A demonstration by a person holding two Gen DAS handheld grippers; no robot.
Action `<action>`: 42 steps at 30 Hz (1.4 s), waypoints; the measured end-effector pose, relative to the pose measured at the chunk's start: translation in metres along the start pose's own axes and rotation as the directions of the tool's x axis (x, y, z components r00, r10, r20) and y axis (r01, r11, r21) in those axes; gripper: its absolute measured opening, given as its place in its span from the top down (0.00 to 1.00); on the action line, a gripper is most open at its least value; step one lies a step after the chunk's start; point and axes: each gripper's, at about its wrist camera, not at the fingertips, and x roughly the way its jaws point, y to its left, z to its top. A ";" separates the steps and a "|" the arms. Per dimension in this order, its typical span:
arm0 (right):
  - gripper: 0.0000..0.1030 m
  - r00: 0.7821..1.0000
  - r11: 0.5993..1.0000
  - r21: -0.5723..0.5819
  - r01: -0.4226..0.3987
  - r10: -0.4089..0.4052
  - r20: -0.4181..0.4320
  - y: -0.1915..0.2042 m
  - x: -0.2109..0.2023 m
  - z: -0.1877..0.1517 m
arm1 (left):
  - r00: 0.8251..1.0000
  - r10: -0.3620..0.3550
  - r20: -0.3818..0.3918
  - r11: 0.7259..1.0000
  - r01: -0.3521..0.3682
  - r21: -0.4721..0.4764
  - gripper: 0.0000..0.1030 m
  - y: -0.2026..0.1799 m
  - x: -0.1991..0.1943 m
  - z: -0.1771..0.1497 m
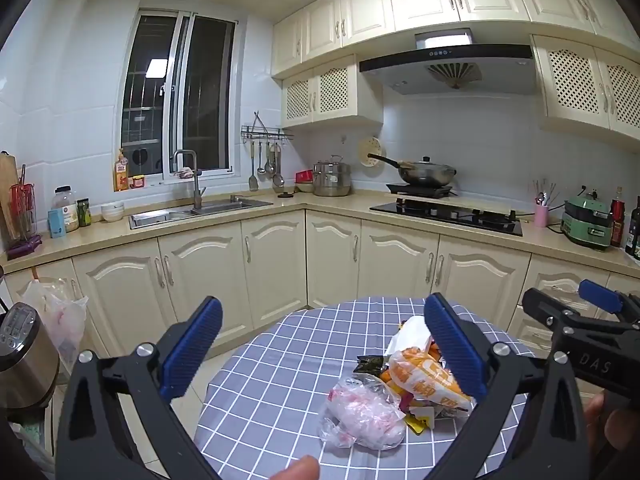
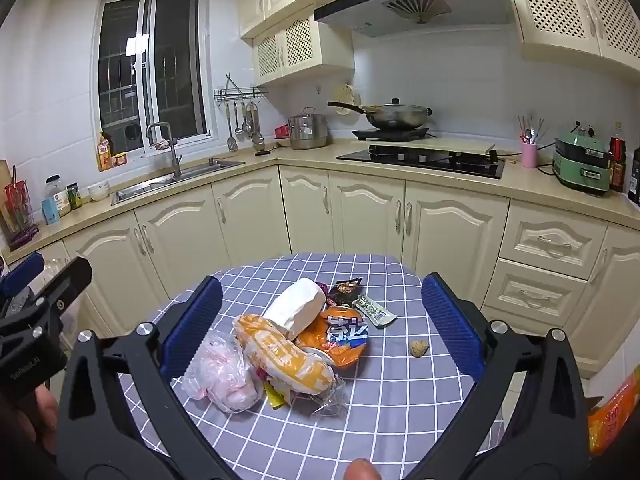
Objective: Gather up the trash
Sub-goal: 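Move both tools toward the trash pile on the table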
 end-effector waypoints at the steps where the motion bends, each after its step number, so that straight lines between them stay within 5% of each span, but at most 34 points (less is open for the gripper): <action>1: 0.05 1.000 1.000 0.003 -0.005 0.005 0.004 -0.001 0.000 0.000 | 1.000 -0.005 -0.005 1.000 0.005 -0.008 0.04 0.001 0.000 0.000; 21: 0.05 0.999 0.999 0.033 0.013 -0.014 0.047 -0.011 -0.008 0.014 | 0.988 0.042 0.147 0.986 -0.017 -0.164 0.04 0.023 -0.022 -0.008; 42: 0.05 0.999 1.000 0.007 0.016 -0.016 0.031 -0.016 0.001 0.009 | 1.000 -0.017 0.015 0.997 0.018 -0.073 0.04 0.008 0.001 -0.016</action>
